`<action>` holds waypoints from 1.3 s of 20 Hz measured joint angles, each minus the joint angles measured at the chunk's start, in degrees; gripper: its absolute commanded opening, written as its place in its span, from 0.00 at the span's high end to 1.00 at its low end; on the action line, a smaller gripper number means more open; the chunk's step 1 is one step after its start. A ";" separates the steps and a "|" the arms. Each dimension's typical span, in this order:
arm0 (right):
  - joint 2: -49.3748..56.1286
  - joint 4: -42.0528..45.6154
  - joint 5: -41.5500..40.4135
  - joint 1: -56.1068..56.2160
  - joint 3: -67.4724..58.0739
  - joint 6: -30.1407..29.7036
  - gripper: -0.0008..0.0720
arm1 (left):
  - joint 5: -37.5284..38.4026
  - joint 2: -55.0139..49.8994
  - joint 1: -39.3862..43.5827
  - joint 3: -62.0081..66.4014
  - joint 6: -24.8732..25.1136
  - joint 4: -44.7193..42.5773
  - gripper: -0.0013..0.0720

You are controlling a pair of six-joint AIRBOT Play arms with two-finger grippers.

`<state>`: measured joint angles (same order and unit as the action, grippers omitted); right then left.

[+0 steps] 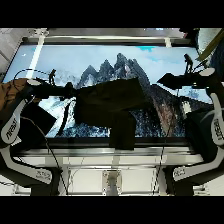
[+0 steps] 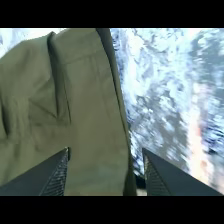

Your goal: Fold the clothes and pants, and hang the long-sleeved shirts on hangers.

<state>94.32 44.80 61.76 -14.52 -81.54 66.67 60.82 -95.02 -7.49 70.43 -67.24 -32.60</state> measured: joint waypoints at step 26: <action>29.83 2.27 1.49 12.37 -25.73 14.93 0.44 | 3.54 0.63 0.26 0.07 0.83 0.09 0.94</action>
<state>124.16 47.07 63.24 -2.15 -107.26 81.60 64.36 -94.39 -7.22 70.50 -66.41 -32.51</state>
